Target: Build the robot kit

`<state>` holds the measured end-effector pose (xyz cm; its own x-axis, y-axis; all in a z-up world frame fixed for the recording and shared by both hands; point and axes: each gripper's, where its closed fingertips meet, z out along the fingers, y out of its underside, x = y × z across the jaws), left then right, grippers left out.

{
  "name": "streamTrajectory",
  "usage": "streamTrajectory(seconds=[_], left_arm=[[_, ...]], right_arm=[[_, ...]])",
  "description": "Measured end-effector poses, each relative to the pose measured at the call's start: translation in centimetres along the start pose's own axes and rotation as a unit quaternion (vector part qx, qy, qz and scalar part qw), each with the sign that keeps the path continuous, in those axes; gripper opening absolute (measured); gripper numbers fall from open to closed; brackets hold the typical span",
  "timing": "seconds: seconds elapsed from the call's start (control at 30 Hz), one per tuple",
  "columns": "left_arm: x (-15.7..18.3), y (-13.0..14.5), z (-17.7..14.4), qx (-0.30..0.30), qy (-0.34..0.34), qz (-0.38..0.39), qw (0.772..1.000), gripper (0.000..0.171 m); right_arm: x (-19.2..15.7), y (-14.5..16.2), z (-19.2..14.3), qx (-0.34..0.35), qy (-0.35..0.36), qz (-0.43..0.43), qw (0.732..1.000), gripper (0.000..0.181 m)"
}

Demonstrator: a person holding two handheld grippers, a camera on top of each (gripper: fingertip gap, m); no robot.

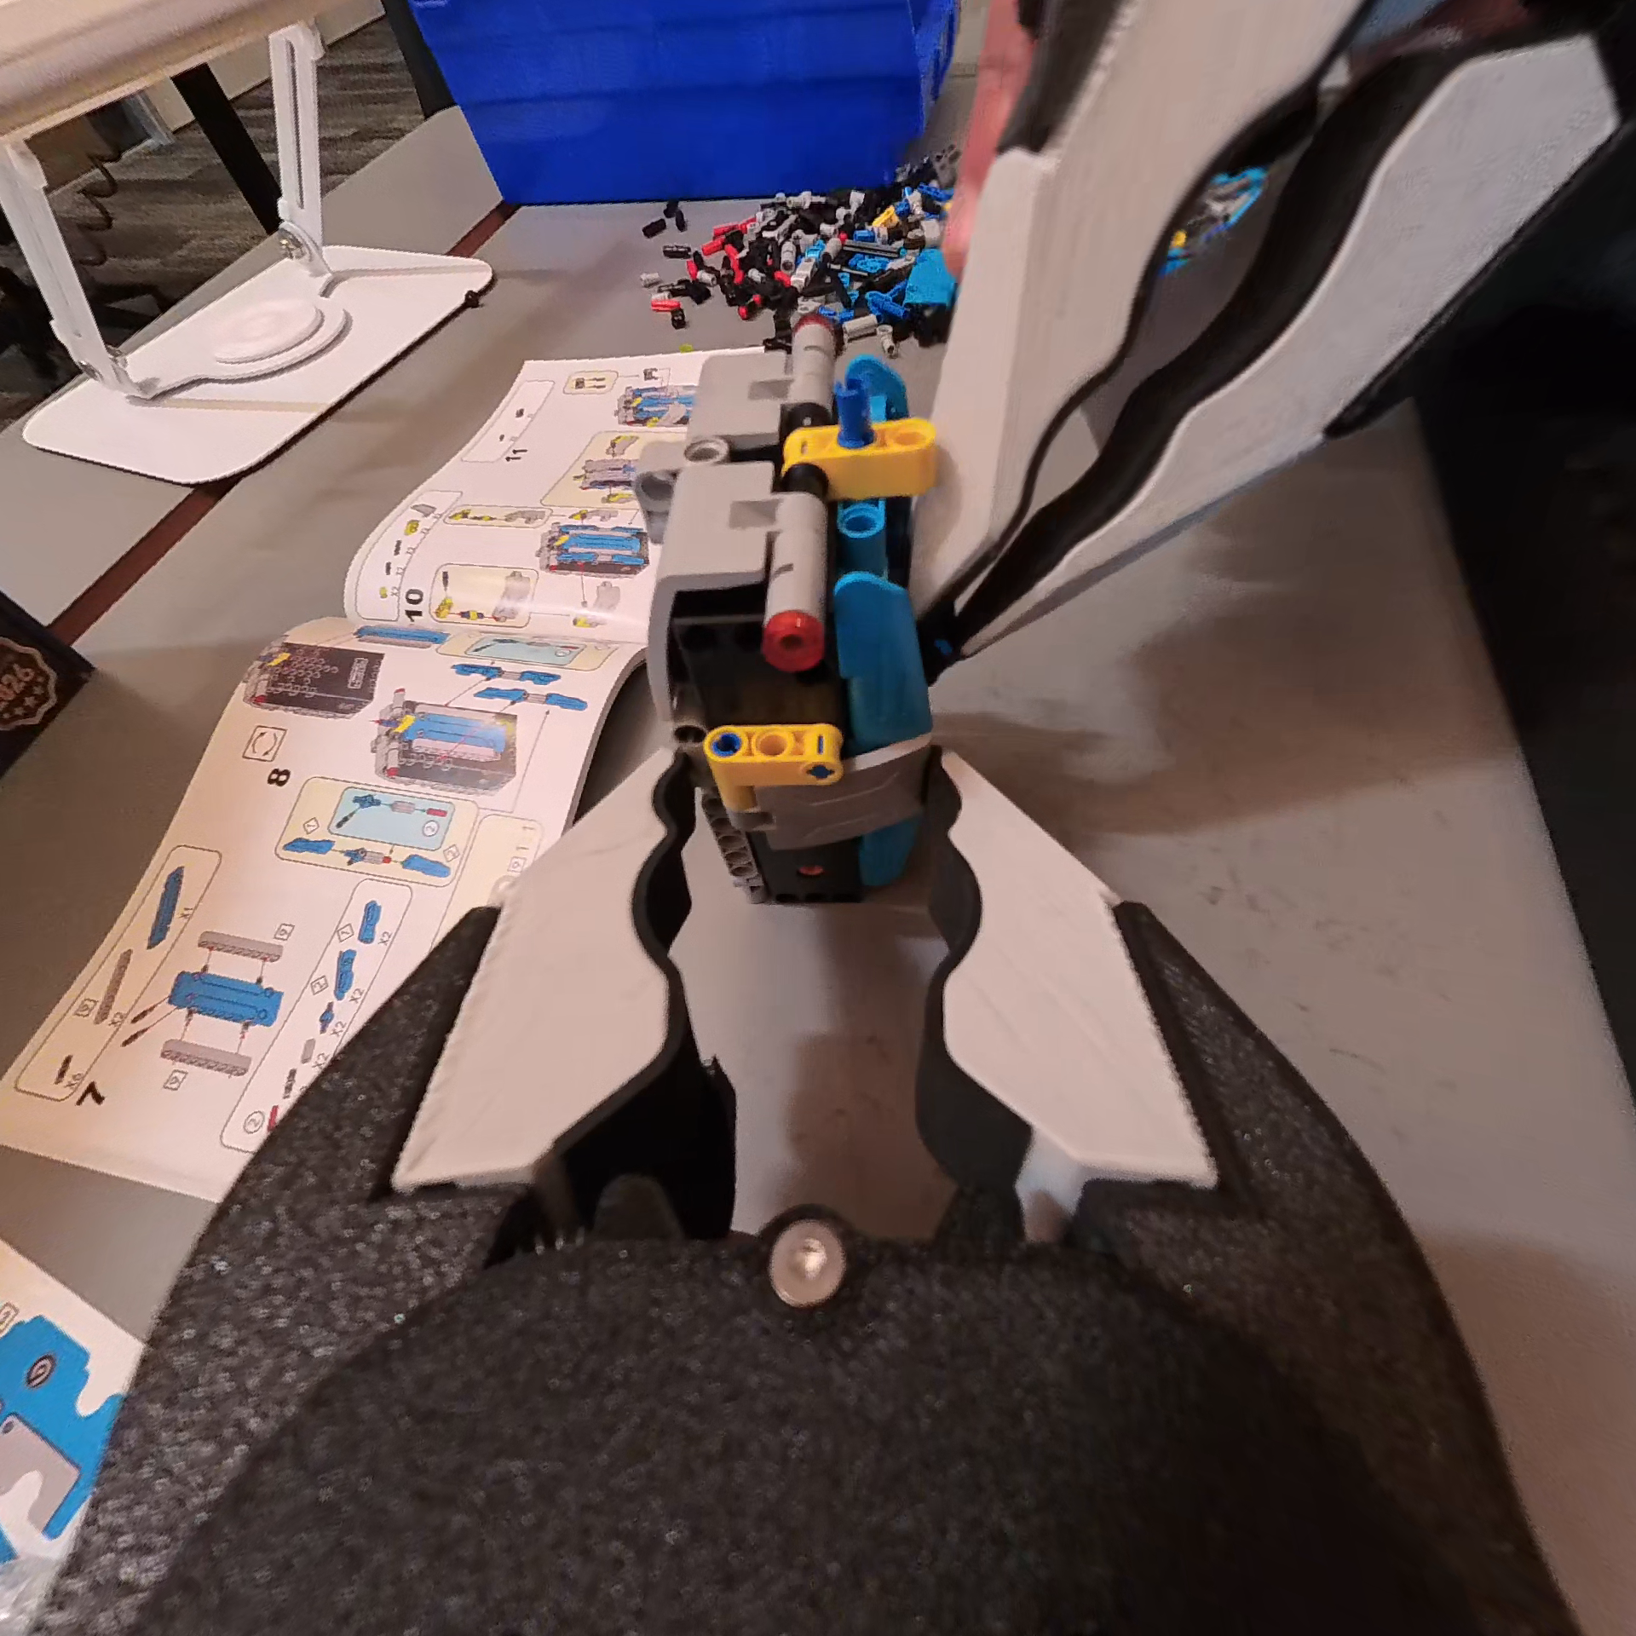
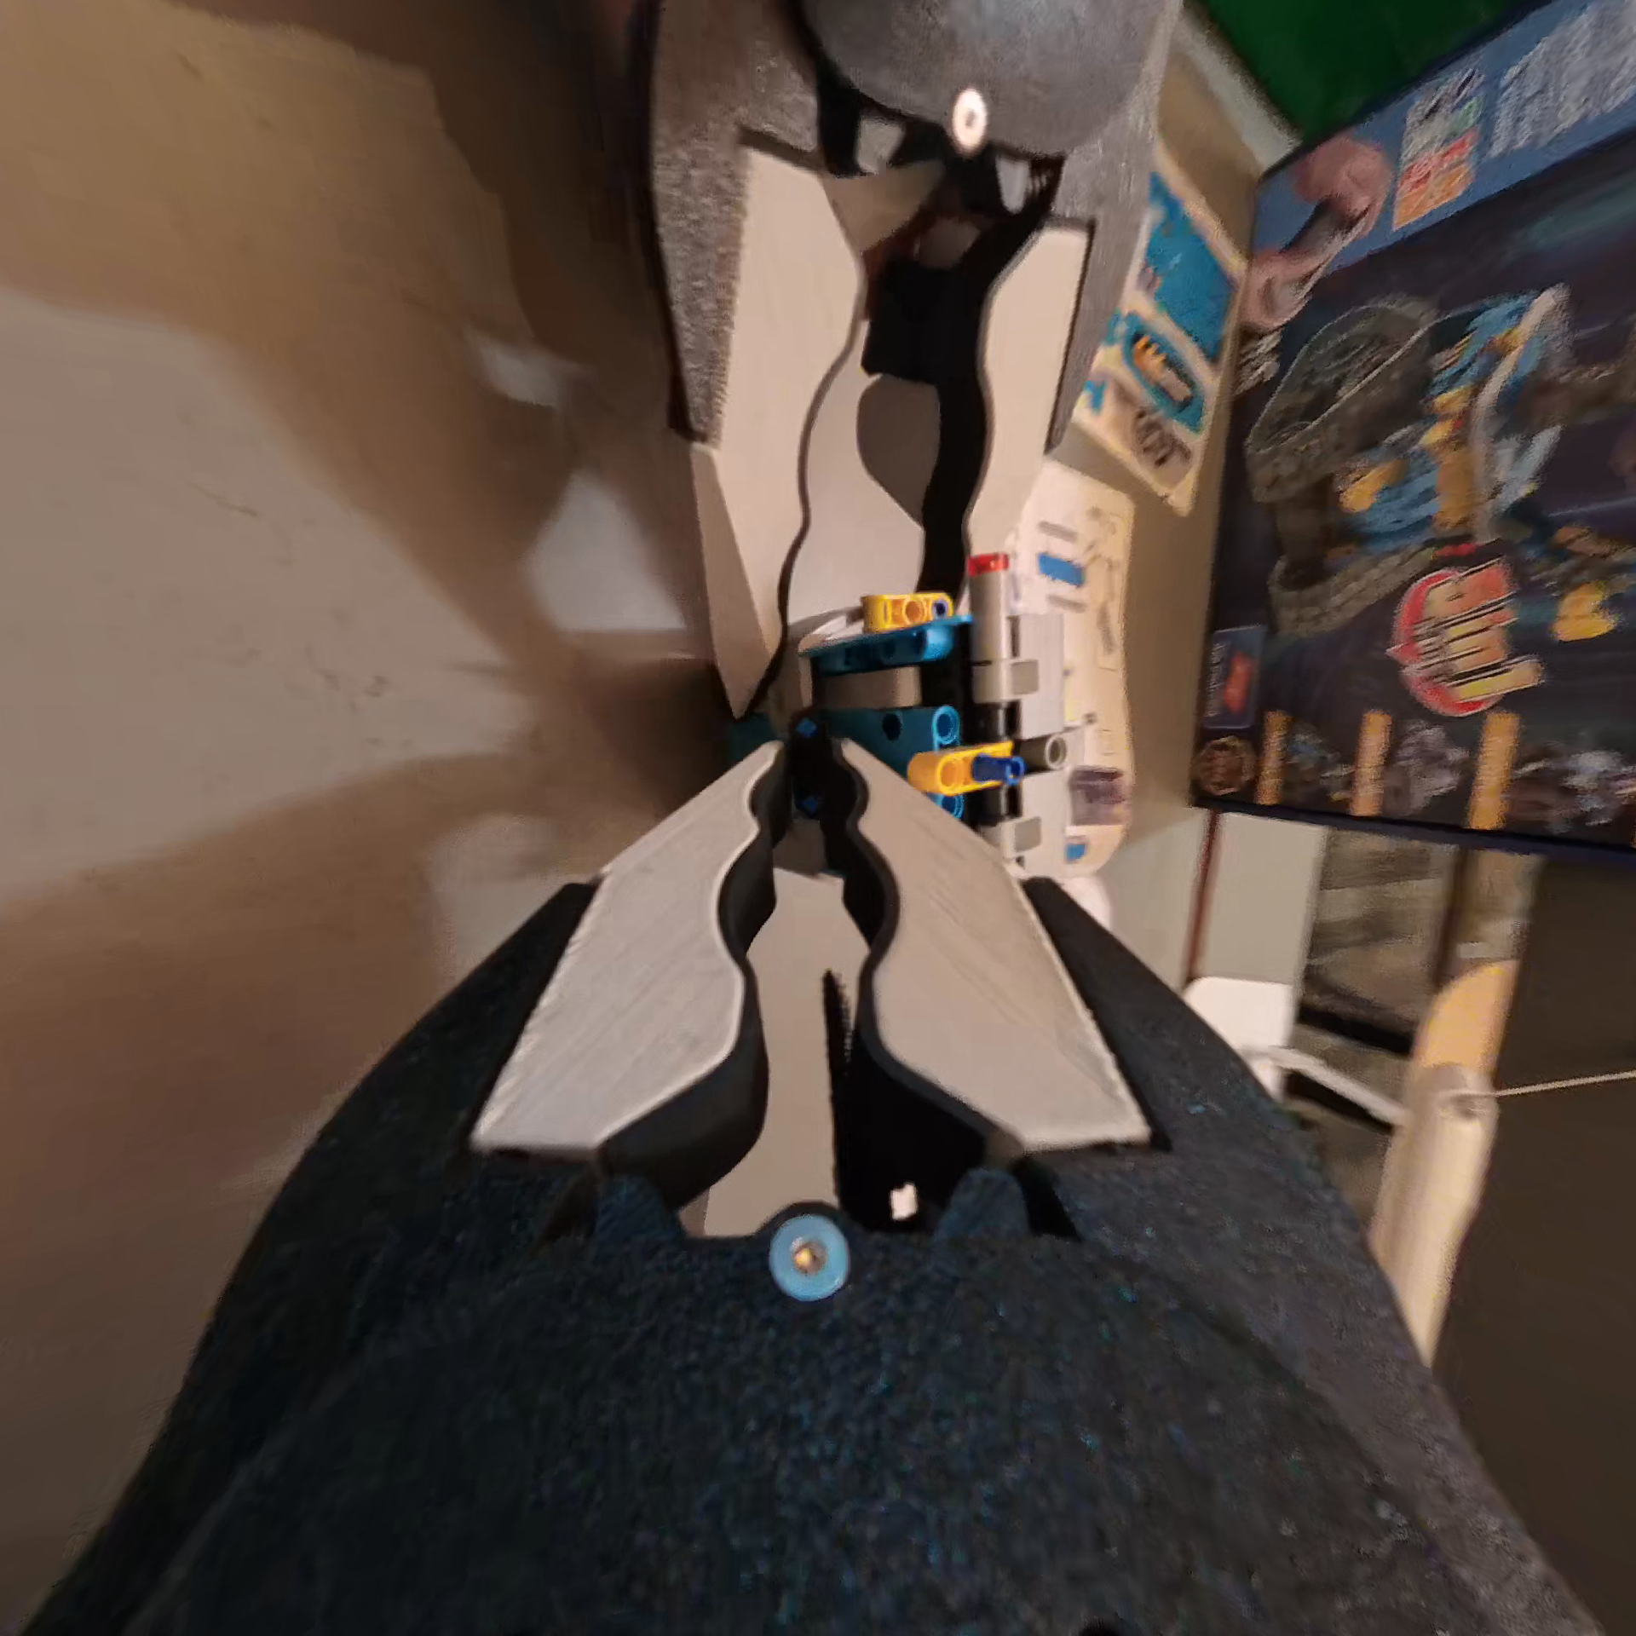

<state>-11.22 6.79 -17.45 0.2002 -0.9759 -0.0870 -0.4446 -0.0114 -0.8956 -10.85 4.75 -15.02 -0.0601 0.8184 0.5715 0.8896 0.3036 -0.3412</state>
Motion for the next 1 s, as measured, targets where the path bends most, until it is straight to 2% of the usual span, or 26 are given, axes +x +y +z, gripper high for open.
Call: streamTrajectory(seconds=[0.1,0.33,0.53,1.0], left_arm=[[0.04,-0.01,0.03,0.000,-0.003,0.004,1.000,0.052],[-0.06,0.03,0.03,0.000,-0.005,0.001,1.000,0.052],[0.03,0.02,0.08,0.000,-0.004,0.005,1.000,0.053],[0.04,0.03,0.10,0.000,-0.004,0.004,1.000,0.053]], right_arm=[[0.10,-0.02,0.02,0.028,0.065,-0.030,0.997,0.007],[0.31,-0.18,-0.04,0.056,0.108,-0.034,0.992,0.008],[0.06,-0.10,-0.14,0.060,0.069,-0.004,0.996,0.007],[0.10,-0.10,-0.40,0.059,0.077,-0.019,0.995,0.007]])
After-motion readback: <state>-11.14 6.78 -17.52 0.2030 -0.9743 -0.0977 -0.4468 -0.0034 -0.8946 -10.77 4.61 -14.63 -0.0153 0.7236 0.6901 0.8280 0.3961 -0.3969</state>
